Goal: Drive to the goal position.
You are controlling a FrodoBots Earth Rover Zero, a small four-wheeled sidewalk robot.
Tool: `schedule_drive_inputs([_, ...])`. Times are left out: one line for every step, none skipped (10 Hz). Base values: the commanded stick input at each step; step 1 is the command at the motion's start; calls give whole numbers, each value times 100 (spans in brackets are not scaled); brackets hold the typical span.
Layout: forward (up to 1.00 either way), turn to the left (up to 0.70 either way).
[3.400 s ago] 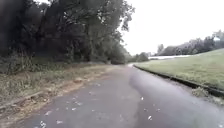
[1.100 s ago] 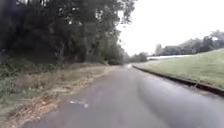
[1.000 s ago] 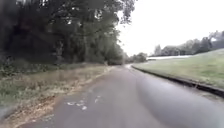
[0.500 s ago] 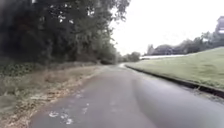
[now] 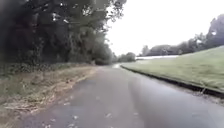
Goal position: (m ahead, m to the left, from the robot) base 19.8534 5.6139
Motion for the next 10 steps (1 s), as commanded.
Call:
schedule_drive_inputs([70, 17])
schedule_drive_inputs([70, 18])
schedule_drive_inputs([70, 11])
schedule_drive_inputs([70, 4])
schedule_drive_inputs([70, 10])
schedule_drive_inputs([70, 9])
schedule_drive_inputs([70, 7])
schedule_drive_inputs([70, 5])
schedule_drive_inputs([70, 0])
schedule_drive_inputs([70, 0])
